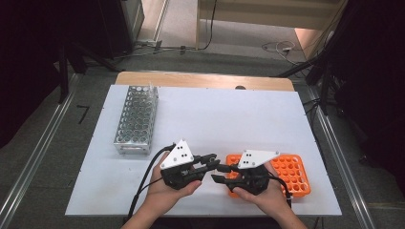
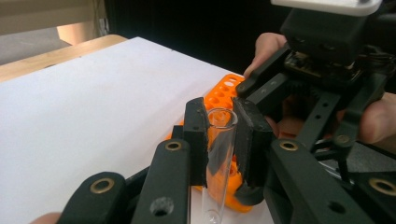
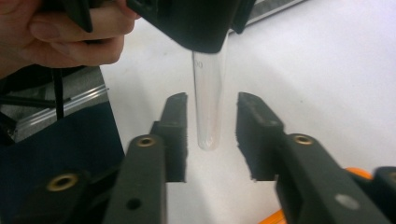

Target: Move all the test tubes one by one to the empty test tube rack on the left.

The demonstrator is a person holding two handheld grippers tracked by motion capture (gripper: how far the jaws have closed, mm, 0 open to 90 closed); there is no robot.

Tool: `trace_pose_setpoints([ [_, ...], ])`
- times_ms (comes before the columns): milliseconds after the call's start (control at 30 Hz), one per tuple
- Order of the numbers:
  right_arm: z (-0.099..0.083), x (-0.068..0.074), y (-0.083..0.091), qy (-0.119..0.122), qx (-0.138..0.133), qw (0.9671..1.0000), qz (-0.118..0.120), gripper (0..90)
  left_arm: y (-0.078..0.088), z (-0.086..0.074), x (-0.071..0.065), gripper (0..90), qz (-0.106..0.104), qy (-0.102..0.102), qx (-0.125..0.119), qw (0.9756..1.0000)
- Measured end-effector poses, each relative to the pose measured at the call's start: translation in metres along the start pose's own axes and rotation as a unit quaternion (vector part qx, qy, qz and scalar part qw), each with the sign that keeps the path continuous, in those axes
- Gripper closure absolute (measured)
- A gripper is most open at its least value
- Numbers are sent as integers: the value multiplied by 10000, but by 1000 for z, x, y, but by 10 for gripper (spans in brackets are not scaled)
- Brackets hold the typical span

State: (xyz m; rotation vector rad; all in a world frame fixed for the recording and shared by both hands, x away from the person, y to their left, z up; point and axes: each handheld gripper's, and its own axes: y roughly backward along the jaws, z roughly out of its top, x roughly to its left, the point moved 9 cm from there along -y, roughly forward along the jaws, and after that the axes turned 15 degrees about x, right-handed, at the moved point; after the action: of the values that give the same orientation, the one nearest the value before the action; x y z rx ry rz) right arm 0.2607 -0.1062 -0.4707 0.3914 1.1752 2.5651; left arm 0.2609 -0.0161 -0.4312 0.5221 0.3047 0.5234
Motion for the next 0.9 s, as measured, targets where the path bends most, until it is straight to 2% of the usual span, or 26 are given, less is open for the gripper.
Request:
trace_pose_setpoints([
  [133, 1, -5, 8, -41, -160, 9999, -48, 474, 4, 1, 6, 748, 60, 19, -14, 10000],
  [233, 1, -7, 15, -68, -312, 9995, 13, 375, 7, 2, 10, 748, 138, 18, -35, 9999],
  [367, 0, -13, 22, -87, -437, 9988, -179, 217, 13, 5, 20, 748, 257, 49, -68, 9996],
  [500, -3, -22, 29, -205, -494, 9981, -316, 88, 20, 7, 31, 748, 343, 134, -127, 9992],
  [667, -7, -31, 36, -324, -557, 9973, -349, 1, 29, 8, 46, 748, 468, 230, -186, 9985],
  [900, -15, -43, 48, -443, -677, 9960, -366, 0, 35, 7, 66, 749, 688, 329, -181, 9969],
])
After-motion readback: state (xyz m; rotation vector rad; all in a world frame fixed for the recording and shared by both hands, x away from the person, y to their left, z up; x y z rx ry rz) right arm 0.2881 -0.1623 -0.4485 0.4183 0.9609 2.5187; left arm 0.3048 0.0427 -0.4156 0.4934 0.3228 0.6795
